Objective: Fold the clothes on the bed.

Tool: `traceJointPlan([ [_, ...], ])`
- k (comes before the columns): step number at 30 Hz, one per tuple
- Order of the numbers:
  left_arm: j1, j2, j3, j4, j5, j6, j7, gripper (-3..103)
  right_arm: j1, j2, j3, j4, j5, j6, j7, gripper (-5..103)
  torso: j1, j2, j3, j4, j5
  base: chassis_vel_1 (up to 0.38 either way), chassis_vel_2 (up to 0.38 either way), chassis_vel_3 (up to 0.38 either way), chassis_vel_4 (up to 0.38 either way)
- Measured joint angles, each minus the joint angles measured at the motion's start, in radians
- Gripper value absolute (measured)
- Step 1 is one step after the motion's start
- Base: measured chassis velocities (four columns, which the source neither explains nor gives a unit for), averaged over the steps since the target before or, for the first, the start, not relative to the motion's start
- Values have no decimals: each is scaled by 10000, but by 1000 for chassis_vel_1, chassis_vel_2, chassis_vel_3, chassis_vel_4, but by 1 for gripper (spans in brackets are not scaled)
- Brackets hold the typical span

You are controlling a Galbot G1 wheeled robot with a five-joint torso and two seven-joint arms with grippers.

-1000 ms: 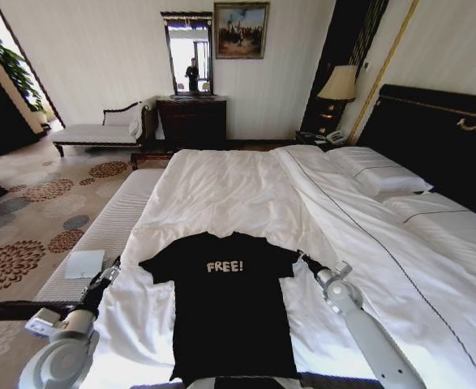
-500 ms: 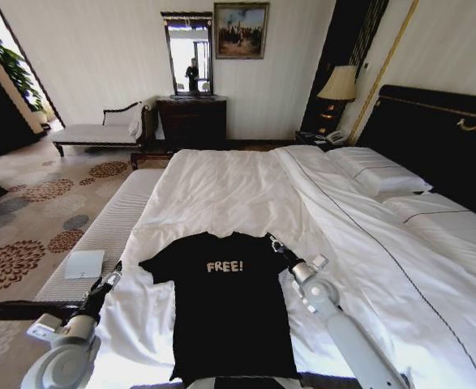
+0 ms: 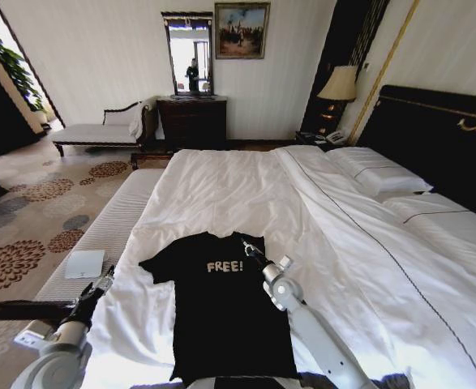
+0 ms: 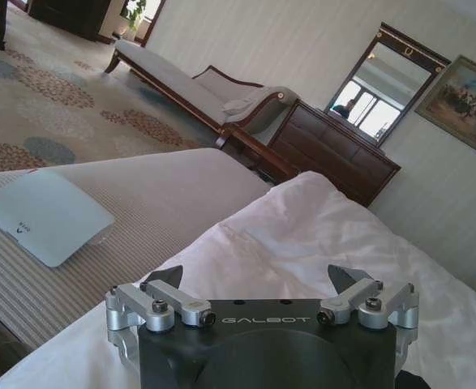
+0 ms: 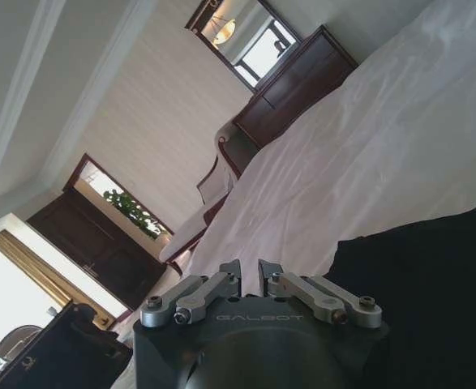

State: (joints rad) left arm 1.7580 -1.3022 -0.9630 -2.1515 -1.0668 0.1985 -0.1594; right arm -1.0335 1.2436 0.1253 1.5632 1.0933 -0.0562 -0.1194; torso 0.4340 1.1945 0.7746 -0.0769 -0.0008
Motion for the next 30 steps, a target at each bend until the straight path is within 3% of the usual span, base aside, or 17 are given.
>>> traceJointPlan([
  [3,-58,3,75,49,48,0,0,100,-335,-180,89,490,43,97,-229,13,0,0,0,1,1,0,0,0,0],
  [5,-118,12,151,91,90,0,0,100,-784,-433,272,971,102,147,-489,29,-1,0,0,-1,1,0,0,0,0],
  [7,-144,15,199,105,112,0,-1,100,-948,-530,367,1095,113,152,-557,29,-1,0,-1,-2,1,0,0,0,0],
  [9,-174,14,291,123,163,0,-1,100,-1367,-741,690,1208,144,157,-590,40,-1,1,-1,-1,2,0,0,0,0],
  [10,-174,14,291,123,163,0,-1,100,-1367,-741,690,1208,144,157,-590,40,-1,1,-1,-1,2,0,0,0,0],
  [14,-402,52,562,237,244,46,-22,100,-1873,-780,1304,1295,128,349,-312,62,0,0,0,1,3,0,0,0,0],
  [16,-542,85,661,291,202,89,-44,100,-1975,-737,1485,1417,99,497,-172,62,0,0,0,0,4,0,0,0,0],
  [18,-904,142,904,482,-70,243,-108,100,-2090,-566,1922,1669,-220,928,322,73,-1,1,-1,0,2,0,0,0,0],
  [20,-1266,141,1166,675,-880,523,-116,100,-2215,-427,2364,1957,-552,1225,806,84,0,0,-1,1,2,0,0,0,0],
  [21,-1266,141,1166,675,-880,523,-116,100,-2215,-427,2364,1957,-552,1225,806,84,0,0,-1,1,2,0,0,0,0],
  [23,-1632,-14,1419,940,-2056,839,-168,100,-2451,-384,2753,2389,-616,1263,1295,94,0,0,0,-1,1,0,0,0,0],
  [26,-1881,-299,1557,1235,-2598,947,-237,100,-2664,-431,2982,2718,-626,1258,1590,98,0,0,0,-4,2,0,0,0,0],
  [30,-1949,-637,1594,1609,-2583,973,-238,100,-2758,-501,3050,3023,-629,1080,1812,100,-1,0,0,5,1,0,0,0,0],
])
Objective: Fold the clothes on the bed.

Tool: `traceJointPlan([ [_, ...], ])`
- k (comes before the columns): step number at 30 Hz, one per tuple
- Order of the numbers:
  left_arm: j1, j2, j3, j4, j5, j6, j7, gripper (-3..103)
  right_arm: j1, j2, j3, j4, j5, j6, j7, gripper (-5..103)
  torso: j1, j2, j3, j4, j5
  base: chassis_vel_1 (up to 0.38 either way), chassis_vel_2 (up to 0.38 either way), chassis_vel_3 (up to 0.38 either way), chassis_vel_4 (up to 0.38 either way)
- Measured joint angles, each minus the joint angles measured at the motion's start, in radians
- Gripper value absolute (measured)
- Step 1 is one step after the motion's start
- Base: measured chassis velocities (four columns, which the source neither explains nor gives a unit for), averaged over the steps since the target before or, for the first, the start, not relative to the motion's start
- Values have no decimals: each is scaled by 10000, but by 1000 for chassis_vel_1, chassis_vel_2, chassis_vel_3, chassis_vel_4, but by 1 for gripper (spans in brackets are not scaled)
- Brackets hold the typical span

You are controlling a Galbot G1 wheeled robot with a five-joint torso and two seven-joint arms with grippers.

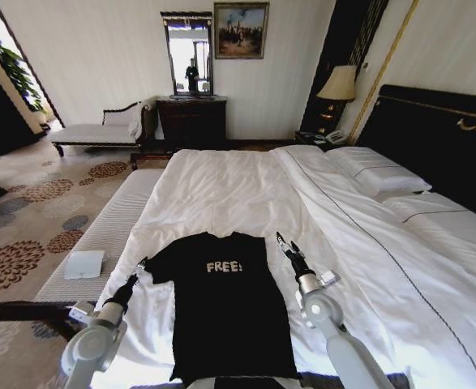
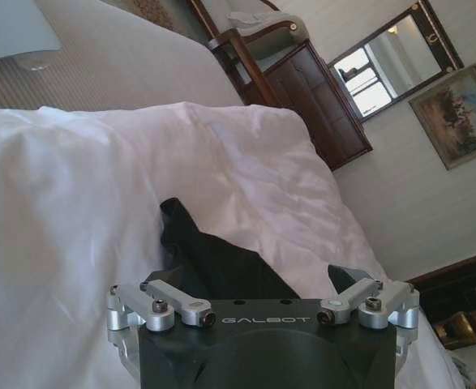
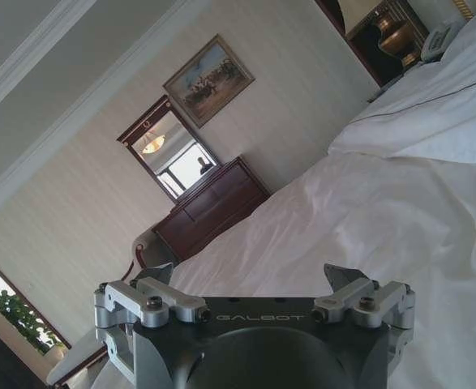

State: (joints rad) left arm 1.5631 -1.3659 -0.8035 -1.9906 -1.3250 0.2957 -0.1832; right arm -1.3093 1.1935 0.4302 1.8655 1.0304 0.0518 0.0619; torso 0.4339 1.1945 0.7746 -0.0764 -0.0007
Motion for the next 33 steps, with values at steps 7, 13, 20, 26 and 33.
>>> traceJointPlan([
  [7,-214,-69,-6,988,47,-39,1,100,-406,127,208,304,-102,-164,149,100,0,0,0,-5,0,0,0,0,0],
  [13,-517,4,-30,1403,-112,-101,-17,100,-587,184,251,365,-153,-199,254,100,0,0,0,-4,0,0,0,0,0],
  [20,-1098,229,28,2026,169,-101,-155,100,-502,262,81,284,-209,-269,341,100,1,0,0,-5,-1,0,0,0,0],
  [26,-1504,178,119,2382,418,-101,-158,100,-323,137,-91,98,-200,-371,366,100,1,0,0,-3,-1,0,0,0,0],
  [33,-1908,34,369,2712,531,-183,9,93,-284,55,-61,-24,-167,-376,382,100,1,0,0,-4,0,0,0,0,0],
])
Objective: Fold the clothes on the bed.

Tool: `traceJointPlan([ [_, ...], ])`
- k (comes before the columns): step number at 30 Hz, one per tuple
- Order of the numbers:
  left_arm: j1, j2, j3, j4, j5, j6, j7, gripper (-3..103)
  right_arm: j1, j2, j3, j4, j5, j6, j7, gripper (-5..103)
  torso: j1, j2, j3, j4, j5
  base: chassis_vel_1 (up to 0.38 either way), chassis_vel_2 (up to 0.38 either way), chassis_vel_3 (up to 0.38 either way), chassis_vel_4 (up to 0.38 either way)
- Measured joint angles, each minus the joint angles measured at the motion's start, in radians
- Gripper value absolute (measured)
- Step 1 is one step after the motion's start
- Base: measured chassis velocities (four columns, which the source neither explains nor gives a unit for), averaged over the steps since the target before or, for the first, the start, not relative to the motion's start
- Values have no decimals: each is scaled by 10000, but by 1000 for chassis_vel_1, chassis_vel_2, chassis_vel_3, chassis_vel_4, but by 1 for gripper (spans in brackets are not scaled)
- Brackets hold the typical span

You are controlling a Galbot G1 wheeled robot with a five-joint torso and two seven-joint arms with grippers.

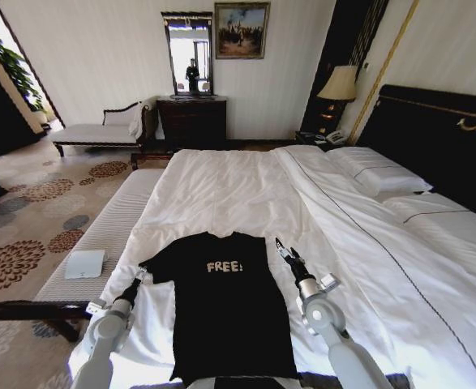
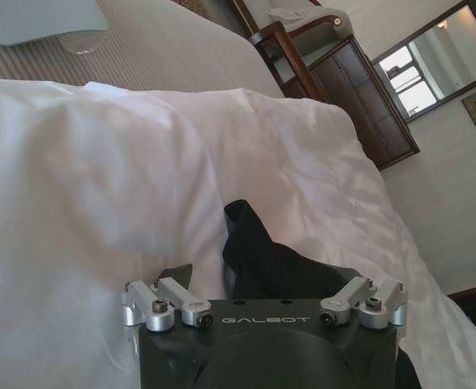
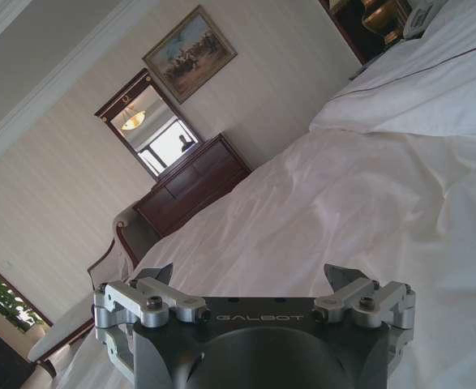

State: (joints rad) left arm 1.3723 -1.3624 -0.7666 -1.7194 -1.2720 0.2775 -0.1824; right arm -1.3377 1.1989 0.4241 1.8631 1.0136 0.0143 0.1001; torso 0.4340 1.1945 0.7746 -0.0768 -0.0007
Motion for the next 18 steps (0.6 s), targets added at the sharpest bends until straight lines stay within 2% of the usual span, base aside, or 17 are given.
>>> traceJointPlan([
  [3,-240,6,82,247,39,-60,68,77,2,28,-25,-36,-5,-2,13,100,0,0,0,-1,0,0,0,0,0],
  [4,-240,6,82,247,39,-60,68,77,2,28,-25,-36,-5,-2,13,100,0,0,0,-1,0,0,0,0,0],
  [6,-409,64,132,433,44,-84,94,66,42,33,-43,-64,-22,-9,35,100,0,0,0,0,0,0,0,0,0],
  [9,-548,96,183,581,50,-92,114,60,65,25,-45,-65,-24,-18,91,100,0,0,0,0,0,0,0,0,0],
  [13,-775,66,241,837,161,-102,126,39,24,-65,-1,-57,-22,-29,130,100,0,0,0,-1,0,0,0,0,0],
  [15,-797,61,245,871,178,-103,126,39,19,-98,16,-57,-19,-30,132,100,0,0,1,-1,0,0,0,0,0],
  [17,-836,51,256,947,236,-108,126,27,37,-174,52,-69,-5,-30,133,100,0,0,1,-1,0,0,0,0,0],
  [18,-836,51,256,947,236,-108,126,27,37,-174,52,-69,-5,-30,133,100,0,0,1,-1,0,0,0,0,0],
])
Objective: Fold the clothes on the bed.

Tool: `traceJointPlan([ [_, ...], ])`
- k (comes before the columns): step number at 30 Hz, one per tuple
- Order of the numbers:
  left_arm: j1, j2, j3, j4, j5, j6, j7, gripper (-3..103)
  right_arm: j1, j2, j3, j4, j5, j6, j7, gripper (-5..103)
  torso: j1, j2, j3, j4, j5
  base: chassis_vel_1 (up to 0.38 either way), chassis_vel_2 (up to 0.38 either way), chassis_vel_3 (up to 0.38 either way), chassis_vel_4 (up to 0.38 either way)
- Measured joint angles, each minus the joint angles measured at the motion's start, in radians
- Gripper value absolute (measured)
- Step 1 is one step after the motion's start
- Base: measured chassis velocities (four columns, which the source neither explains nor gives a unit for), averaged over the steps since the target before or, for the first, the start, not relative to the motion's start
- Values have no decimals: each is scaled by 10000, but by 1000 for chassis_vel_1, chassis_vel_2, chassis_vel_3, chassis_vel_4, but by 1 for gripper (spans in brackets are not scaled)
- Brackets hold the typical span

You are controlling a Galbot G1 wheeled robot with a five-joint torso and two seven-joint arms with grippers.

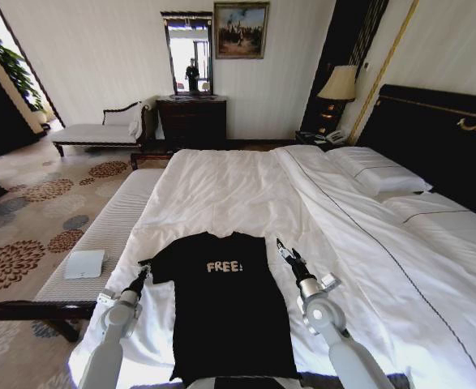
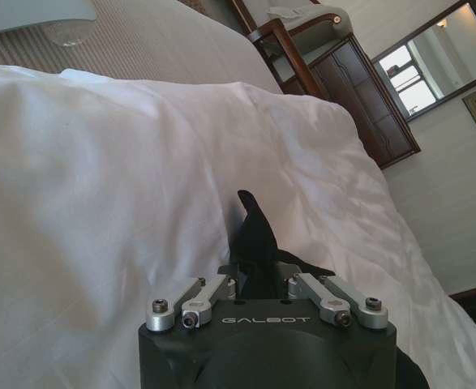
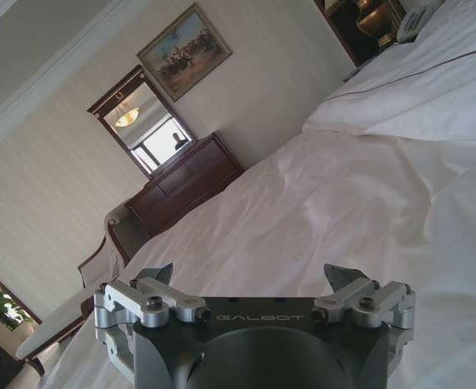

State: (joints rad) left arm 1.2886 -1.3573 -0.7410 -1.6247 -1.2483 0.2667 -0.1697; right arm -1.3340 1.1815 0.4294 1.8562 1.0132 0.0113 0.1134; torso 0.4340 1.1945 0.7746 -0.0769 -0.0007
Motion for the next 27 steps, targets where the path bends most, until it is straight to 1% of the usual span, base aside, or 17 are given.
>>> traceJointPlan([
  [3,0,-7,-18,2,11,-4,14,11,84,-47,7,-52,29,0,2,100,0,0,0,0,0,0,0,0,0],
  [5,3,-7,-25,-3,11,-5,15,11,98,-47,4,-60,29,0,2,100,0,0,0,1,0,0,0,0,0],
  [7,38,42,-116,-122,-31,-5,19,2,155,11,-32,-101,29,0,3,100,0,0,0,0,-1,0,0,0,0],
  [12,223,366,-261,-576,-100,-4,201,0,181,89,-75,-142,25,3,5,100,0,0,0,0,-1,0,0,0,0],
  [13,326,541,-240,-767,147,-49,430,0,185,90,-75,-153,25,6,5,100,0,0,0,1,-1,0,0,0,0],
  [15,354,595,-215,-821,243,-70,496,0,185,89,-74,-156,25,7,5,100,0,0,-1,1,-1,0,0,0,0],
  [16,425,786,-73,-1029,581,-146,711,0,187,81,-66,-164,25,11,5,100,0,0,0,3,0,0,0,0,0],
  [18,449,958,123,-1212,866,-204,859,0,186,76,-52,-165,25,16,5,100,0,0,0,4,0,0,0,0,0],
  [19,406,1237,649,-1483,1345,-294,1040,0,179,74,-36,-164,25,23,5,100,0,0,-1,3,1,0,0,0,0],
  [20,340,1386,993,-1595,1632,-330,1100,0,162,73,-30,-155,25,25,5,100,0,0,-1,0,0,0,0,0,0],
  [22,298,1453,1163,-1638,1775,-350,1136,0,156,73,-29,-151,23,26,5,100,0,0,0,-1,1,0,0,0,0],
  [23,194,1580,1531,-1699,2095,-397,1211,0,144,71,-28,-140,13,27,5,100,0,0,-1,0,2,0,0,0,0],
  [25,1,1711,2081,-1701,2477,-447,1285,0,128,69,-29,-112,0,28,5,100,0,0,0,0,0,0,0,0,0],
  [26,1,1711,2081,-1701,2477,-447,1285,0,128,69,-29,-112,0,28,5,100,0,0,0,0,0,0,0,0,0],
  [27,-116,1730,2317,-1662,2594,-474,1298,0,122,61,-28,-99,-6,28,6,100,0,0,-1,0,2,0,0,0,0],
])
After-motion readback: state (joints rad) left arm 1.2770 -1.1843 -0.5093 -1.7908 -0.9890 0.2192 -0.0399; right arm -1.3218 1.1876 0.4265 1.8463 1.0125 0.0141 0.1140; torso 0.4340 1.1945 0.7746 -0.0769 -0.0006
